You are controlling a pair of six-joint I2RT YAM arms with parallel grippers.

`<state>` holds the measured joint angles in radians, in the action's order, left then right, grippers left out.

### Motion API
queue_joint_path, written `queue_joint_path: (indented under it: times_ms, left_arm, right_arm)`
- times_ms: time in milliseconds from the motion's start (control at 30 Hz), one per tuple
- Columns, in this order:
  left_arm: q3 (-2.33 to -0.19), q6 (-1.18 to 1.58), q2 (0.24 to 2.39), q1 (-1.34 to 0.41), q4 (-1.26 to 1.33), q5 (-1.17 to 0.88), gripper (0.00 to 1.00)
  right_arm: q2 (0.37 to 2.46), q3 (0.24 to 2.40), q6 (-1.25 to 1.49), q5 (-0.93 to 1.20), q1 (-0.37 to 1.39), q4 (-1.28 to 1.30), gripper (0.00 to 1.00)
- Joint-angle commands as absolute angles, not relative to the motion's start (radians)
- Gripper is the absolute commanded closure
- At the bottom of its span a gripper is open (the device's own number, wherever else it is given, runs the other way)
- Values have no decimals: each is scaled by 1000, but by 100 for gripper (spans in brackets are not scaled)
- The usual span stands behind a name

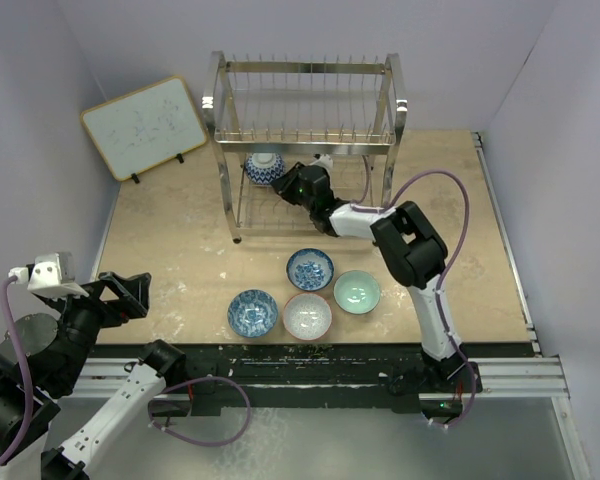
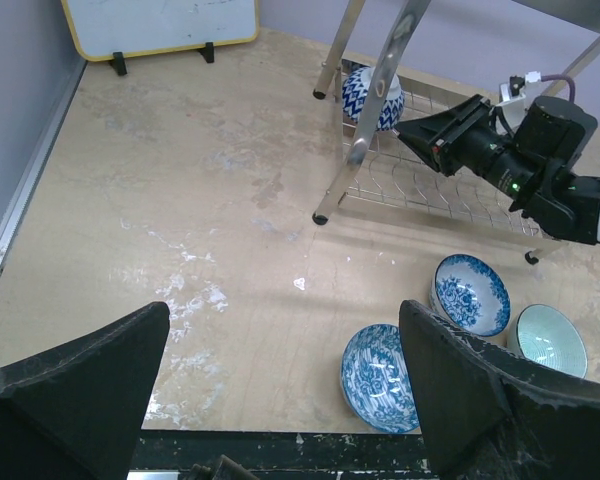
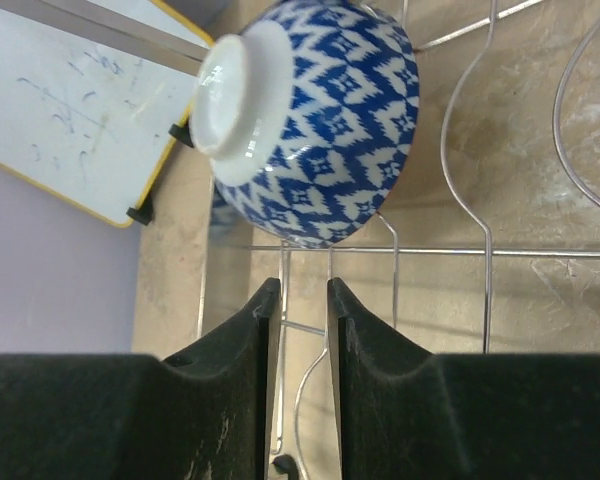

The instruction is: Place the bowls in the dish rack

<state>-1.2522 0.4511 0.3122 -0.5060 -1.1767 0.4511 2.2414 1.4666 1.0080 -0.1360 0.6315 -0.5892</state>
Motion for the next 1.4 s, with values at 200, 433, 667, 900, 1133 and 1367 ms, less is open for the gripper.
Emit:
queue_joint_path:
  times_ms: [200, 433, 667, 900, 1133, 1367]
  left_arm:
    - [-1243, 442, 315, -503, -1150, 453, 1]
    - [-1243, 449, 334, -503, -1147, 458, 1]
    - [-1244, 463, 334, -503, -1149, 453, 1]
    - [-1238, 475, 327, -503, -1144, 440, 1]
    - [-1236, 477, 318, -504, -1157, 433, 1]
    - [-1255, 490, 293, -503, -1191, 443, 1]
  right_arm:
    - [2019, 1284, 989, -69, 640, -718, 68]
    - [1850, 1125, 907, -55, 712, -647, 52]
    - [1608, 946, 802, -250, 856, -441, 34]
    - [1523, 935, 773, -511, 1014, -63, 29]
    - [1597, 992, 734, -583, 1088, 90, 34]
    - [1697, 1105, 693, -604, 1097, 163, 40]
